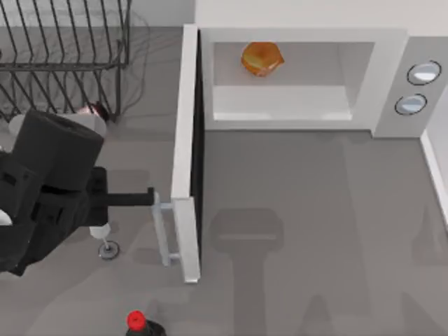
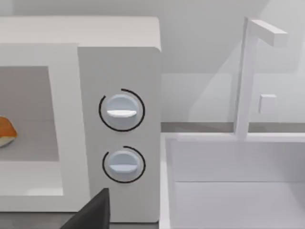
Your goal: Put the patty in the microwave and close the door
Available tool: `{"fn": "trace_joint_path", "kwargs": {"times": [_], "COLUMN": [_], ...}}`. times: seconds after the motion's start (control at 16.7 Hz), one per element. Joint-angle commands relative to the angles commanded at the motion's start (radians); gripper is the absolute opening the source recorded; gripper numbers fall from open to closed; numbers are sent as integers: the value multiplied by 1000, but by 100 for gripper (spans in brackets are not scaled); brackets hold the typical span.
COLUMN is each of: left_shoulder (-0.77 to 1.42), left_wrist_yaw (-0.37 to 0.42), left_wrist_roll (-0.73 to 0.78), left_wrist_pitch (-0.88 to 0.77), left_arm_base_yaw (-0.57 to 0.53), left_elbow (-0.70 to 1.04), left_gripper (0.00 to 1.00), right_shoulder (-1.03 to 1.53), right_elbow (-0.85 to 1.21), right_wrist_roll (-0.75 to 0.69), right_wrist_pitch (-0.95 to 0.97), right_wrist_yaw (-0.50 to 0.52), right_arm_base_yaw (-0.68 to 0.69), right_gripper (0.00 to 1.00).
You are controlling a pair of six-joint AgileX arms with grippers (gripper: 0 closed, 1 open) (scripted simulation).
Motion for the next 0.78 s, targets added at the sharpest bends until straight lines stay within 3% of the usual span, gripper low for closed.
{"fn": "trace_joint_path", "kwargs": {"times": [0.42, 0.78], "left_shoulder": [73, 59], "left_wrist_yaw": [2, 8], "left_wrist_roll": [3, -2], "left_wrist_pitch": [255, 280], "left_arm_base_yaw": [0, -19], "left_elbow": [-166, -143], "left_gripper": [0, 0], "right_shoulder": [0, 0], "right_elbow": [0, 0], "right_wrist_roll": [0, 0], "right_wrist_pitch": [0, 0], "right_wrist_yaw": [0, 0], "right_arm_base_yaw": [0, 0], "right_gripper": [100, 100]}}
